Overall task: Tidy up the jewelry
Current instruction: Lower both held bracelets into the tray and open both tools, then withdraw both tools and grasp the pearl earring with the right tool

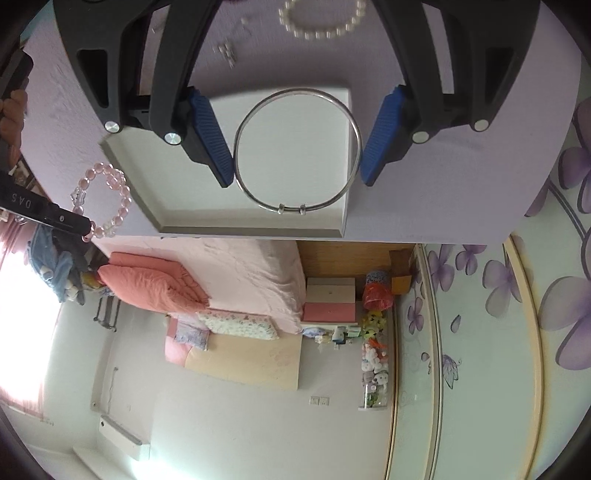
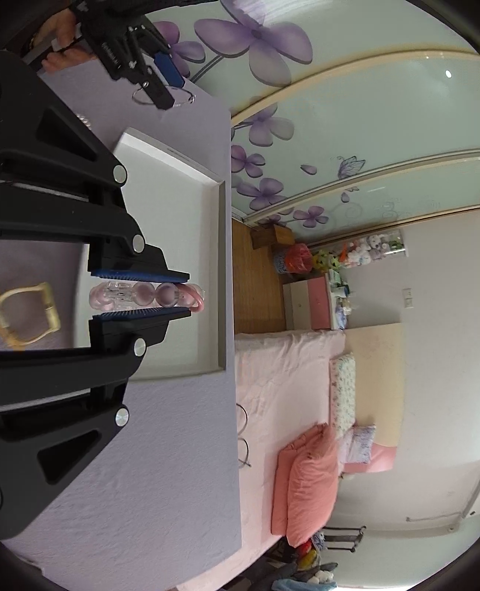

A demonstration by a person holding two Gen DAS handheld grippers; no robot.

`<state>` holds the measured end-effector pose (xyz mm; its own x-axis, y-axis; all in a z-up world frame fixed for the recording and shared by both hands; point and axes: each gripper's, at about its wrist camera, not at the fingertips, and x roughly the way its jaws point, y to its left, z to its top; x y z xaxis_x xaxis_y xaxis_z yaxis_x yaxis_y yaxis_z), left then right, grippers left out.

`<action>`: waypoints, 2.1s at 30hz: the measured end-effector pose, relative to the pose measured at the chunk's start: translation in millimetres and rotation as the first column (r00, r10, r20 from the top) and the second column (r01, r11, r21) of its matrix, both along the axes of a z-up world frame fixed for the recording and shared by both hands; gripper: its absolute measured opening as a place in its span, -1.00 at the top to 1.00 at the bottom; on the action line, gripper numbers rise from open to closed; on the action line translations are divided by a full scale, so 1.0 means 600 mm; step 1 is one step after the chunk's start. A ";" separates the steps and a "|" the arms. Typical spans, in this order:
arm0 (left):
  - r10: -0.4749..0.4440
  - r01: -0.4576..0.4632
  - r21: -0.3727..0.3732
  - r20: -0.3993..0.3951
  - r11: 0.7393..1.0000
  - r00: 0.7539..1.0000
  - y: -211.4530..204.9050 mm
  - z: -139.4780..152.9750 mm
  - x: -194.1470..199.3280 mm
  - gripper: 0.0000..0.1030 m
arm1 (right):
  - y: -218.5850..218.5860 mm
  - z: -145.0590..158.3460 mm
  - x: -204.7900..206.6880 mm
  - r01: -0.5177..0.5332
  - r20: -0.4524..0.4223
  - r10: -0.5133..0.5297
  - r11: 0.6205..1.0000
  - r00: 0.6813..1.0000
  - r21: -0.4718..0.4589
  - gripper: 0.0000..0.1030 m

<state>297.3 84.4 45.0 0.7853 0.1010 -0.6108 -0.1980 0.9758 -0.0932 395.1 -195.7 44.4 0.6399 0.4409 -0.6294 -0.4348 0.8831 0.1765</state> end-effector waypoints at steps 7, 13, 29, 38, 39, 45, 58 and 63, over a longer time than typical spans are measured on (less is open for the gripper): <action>-0.002 0.006 0.054 -0.077 0.999 0.997 -0.002 -0.045 0.123 -0.36 | 0.057 -0.075 0.131 0.008 -0.159 -0.004 1.000 0.987 0.023 0.74; -0.012 0.019 0.067 -0.098 0.998 0.995 -0.005 -0.068 0.159 -0.36 | 0.055 -0.122 0.179 0.053 -0.239 -0.054 0.999 0.970 -0.009 0.74; -0.009 0.013 0.021 -0.154 1.000 0.988 0.003 -0.103 0.213 -0.36 | 0.023 -0.096 0.152 0.067 -0.152 -0.068 0.998 0.986 -0.009 -0.32; 0.004 -0.008 -0.019 -0.169 1.000 0.986 0.015 -0.110 0.240 -0.78 | 0.017 -0.096 0.135 0.045 -0.115 -0.047 0.999 0.992 -0.019 -0.32; 0.001 -0.003 -0.013 -0.168 1.000 0.986 0.014 -0.108 0.239 -0.78 | 0.015 -0.096 0.134 0.046 -0.111 -0.048 0.999 0.993 -0.020 -0.32; 0.001 -0.001 -0.002 -0.156 1.000 0.988 0.014 -0.093 0.220 -0.78 | 0.010 -0.090 0.114 0.045 -0.102 -0.045 0.999 0.994 -0.007 -0.32; 0.053 -0.053 0.023 -0.006 0.998 0.999 0.057 -0.011 -0.005 -0.92 | -0.026 -0.025 -0.034 0.024 0.058 -0.026 0.999 0.998 0.025 -0.49; 0.080 -0.080 0.020 0.034 0.997 0.996 0.061 -0.003 -0.122 -0.96 | -0.046 -0.020 -0.137 -0.008 0.080 0.003 0.998 0.997 0.059 -0.49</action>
